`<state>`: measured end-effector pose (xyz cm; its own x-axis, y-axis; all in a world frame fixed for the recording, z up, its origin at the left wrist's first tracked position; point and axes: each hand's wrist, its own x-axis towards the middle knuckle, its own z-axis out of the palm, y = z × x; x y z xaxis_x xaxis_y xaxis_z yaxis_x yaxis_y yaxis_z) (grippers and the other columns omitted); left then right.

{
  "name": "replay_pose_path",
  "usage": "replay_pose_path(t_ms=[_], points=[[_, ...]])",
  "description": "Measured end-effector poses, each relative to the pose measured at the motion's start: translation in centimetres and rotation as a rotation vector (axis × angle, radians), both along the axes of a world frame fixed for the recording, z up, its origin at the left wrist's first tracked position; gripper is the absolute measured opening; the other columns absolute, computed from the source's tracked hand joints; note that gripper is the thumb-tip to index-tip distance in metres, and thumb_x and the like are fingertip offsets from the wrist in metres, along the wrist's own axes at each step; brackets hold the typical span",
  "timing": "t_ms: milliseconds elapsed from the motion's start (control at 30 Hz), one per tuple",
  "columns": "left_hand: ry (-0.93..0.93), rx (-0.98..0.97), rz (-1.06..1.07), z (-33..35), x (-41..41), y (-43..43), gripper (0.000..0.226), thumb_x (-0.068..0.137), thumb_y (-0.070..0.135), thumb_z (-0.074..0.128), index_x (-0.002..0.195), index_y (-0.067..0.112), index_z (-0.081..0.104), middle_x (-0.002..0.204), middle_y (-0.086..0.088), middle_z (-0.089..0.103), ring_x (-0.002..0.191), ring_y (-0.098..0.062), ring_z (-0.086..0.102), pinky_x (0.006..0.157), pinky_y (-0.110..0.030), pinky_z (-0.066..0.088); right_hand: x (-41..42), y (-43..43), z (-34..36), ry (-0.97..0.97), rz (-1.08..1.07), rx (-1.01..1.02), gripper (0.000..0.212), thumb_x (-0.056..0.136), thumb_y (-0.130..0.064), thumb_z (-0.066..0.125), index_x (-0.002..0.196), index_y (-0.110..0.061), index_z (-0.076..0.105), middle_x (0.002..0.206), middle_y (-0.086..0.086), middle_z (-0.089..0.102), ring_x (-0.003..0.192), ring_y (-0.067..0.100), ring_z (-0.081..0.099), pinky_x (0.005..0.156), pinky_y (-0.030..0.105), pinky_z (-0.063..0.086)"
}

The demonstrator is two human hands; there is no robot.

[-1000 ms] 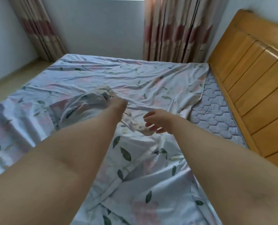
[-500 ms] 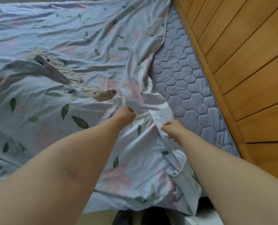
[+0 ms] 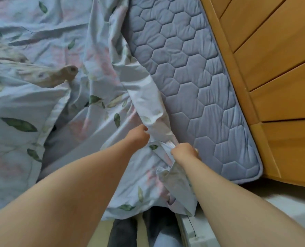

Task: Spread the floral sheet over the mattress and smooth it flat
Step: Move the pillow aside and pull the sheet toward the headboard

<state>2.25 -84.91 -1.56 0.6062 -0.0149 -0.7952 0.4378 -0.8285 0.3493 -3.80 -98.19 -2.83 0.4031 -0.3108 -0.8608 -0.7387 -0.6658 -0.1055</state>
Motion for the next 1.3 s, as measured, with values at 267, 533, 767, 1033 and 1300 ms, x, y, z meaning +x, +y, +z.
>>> replay_pose_path(t_ms=[267, 533, 767, 1033, 1300], points=[[-0.046, 0.071, 0.094, -4.8, 0.1, -2.0, 0.055, 0.096, 0.031, 0.047, 0.144, 0.015, 0.026, 0.131, -0.017, 0.054, 0.111, -0.036, 0.057, 0.089, -0.037, 0.047, -3.5, -3.7, -2.6, -0.058, -0.136, -0.037, 0.032, 0.094, -0.019, 0.043, 0.117, -0.015, 0.065, 0.123, 0.009, 0.062, 0.118, 0.031, 0.053, 0.095, 0.034, 0.043], [0.162, -0.345, 0.655, -7.0, 1.5, -6.8, 0.056, 0.091, 0.012, 0.062, 0.140, 0.008, 0.034, 0.088, -0.004, 0.056, 0.069, -0.013, 0.057, 0.066, -0.027, 0.049, -8.4, -14.4, -2.2, -0.067, -0.436, -0.290, 0.024, 0.095, -0.005, 0.044, 0.098, -0.007, 0.068, 0.101, 0.015, 0.061, 0.089, 0.032, 0.050, 0.070, 0.033, 0.039], [-0.348, 0.008, -0.328, -6.5, 4.1, -11.9, 0.062, 0.089, 0.012, 0.056, 0.144, 0.026, 0.030, 0.130, -0.010, 0.049, 0.109, -0.031, 0.057, 0.090, -0.037, 0.046, -12.9, -21.7, -1.3, -0.068, -0.872, -0.601, 0.027, 0.093, 0.000, 0.049, 0.118, 0.004, 0.057, 0.133, 0.029, 0.044, 0.117, 0.046, 0.048, 0.088, 0.044, 0.043], [-0.410, 0.027, -0.678, -7.9, 4.2, -18.8, 0.063, 0.093, 0.023, 0.048, 0.146, 0.043, 0.020, 0.127, -0.008, 0.045, 0.108, -0.032, 0.053, 0.076, -0.033, 0.041, -12.5, -20.2, -7.4, -0.122, -1.327, -0.136, 0.049, 0.080, -0.006, 0.059, 0.125, -0.015, 0.041, 0.091, 0.012, 0.057, 0.058, 0.021, 0.047, 0.048, 0.029, 0.039], [-0.459, 0.182, -1.000, -9.4, 5.7, -24.1, 0.054, 0.091, 0.026, 0.052, 0.140, 0.034, 0.032, 0.126, -0.013, 0.049, 0.107, -0.037, 0.056, 0.066, -0.035, 0.039, -15.1, -22.2, -6.7, -0.172, -1.251, -0.163, 0.019, 0.092, -0.009, 0.054, 0.073, -0.007, 0.051, 0.061, 0.007, 0.055, 0.049, 0.016, 0.043, 0.045, 0.026, 0.034]])
